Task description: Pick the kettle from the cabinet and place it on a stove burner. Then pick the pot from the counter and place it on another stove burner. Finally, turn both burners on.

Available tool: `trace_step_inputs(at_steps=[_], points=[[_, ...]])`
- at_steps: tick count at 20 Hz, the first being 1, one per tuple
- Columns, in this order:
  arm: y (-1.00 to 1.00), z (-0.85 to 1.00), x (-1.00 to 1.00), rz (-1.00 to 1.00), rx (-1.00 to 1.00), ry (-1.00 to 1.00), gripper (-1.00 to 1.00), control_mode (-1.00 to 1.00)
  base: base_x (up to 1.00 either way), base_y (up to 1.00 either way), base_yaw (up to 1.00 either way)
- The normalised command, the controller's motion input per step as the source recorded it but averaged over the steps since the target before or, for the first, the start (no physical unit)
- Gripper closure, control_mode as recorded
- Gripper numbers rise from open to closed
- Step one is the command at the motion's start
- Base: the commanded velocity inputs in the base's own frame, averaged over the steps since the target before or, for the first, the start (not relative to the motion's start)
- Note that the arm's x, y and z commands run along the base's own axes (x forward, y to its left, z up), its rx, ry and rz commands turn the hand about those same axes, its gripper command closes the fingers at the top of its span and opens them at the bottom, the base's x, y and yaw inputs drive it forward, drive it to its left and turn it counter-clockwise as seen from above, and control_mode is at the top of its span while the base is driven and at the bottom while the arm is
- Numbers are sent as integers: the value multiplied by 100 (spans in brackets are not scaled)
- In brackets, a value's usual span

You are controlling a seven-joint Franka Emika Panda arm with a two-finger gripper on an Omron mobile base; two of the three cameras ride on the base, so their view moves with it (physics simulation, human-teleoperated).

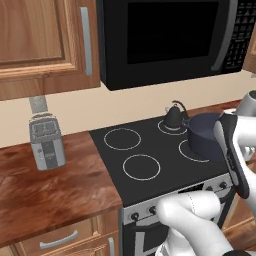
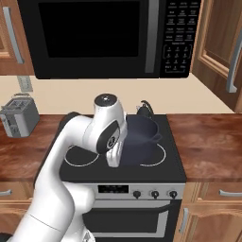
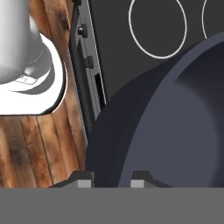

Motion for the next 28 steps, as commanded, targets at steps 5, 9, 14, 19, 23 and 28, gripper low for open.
trace_step_inputs(at_steps=[5, 9, 14, 19, 23, 28], points=[[-9, -15, 23, 0, 0, 0, 100, -100, 0, 0, 0], [-8, -13, 26, 0, 0, 0, 100, -100, 0, 0, 0], [-3, -15, 26, 0, 0, 0, 100, -100, 0, 0, 0], [-6, -15, 13, 0, 0, 0, 100, -100, 0, 0, 0], [-14, -12, 1, 0, 0, 0, 100, -100, 0, 0, 0], [-14, -11, 0, 0, 0, 0, 100, -100, 0, 0, 0]])
